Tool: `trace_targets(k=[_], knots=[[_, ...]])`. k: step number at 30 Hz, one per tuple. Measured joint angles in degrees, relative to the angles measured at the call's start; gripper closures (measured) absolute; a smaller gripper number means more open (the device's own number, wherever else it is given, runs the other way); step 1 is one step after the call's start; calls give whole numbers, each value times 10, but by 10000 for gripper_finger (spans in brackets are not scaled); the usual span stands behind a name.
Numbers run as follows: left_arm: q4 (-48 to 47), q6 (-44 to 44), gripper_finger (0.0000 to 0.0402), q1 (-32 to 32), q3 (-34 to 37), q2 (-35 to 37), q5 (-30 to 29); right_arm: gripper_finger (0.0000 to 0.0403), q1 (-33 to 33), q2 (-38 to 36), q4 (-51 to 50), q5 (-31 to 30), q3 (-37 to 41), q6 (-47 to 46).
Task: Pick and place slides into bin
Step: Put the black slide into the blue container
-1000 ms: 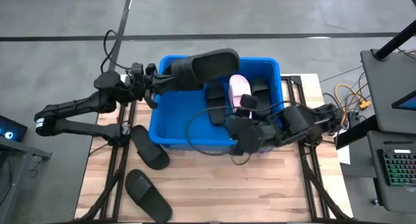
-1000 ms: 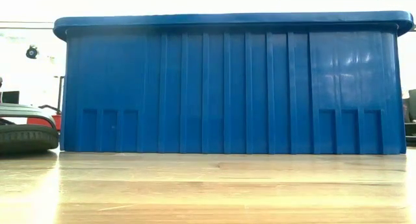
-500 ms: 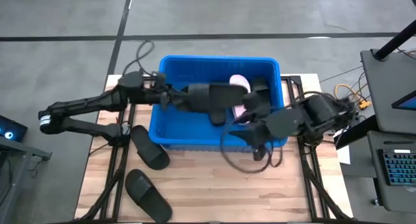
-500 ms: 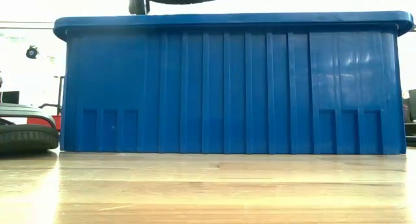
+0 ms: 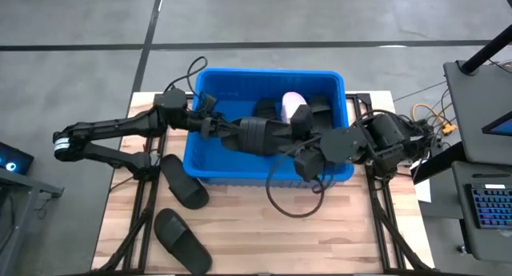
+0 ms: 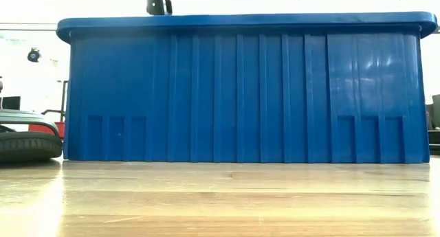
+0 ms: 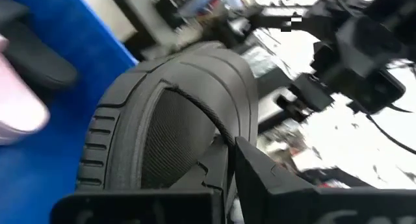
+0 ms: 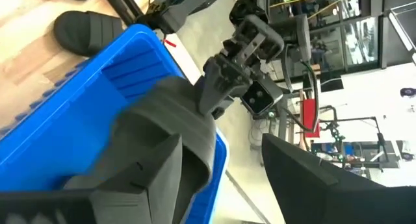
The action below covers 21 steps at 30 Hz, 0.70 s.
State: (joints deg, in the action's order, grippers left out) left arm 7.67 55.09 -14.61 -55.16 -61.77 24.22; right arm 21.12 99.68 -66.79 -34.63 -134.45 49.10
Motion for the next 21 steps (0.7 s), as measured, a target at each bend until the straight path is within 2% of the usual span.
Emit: trace_targets(k=[6, 10, 21], knots=[[38, 11, 401, 0, -4, -14, 83, 200, -10, 7, -3, 5, 2, 8], [49, 31, 401, 0, -4, -14, 88, 200, -10, 16, -5, 6, 2, 43], [49, 46, 401, 0, -2, -22, 88, 200, -19, 55, -34, 16, 2, 51]])
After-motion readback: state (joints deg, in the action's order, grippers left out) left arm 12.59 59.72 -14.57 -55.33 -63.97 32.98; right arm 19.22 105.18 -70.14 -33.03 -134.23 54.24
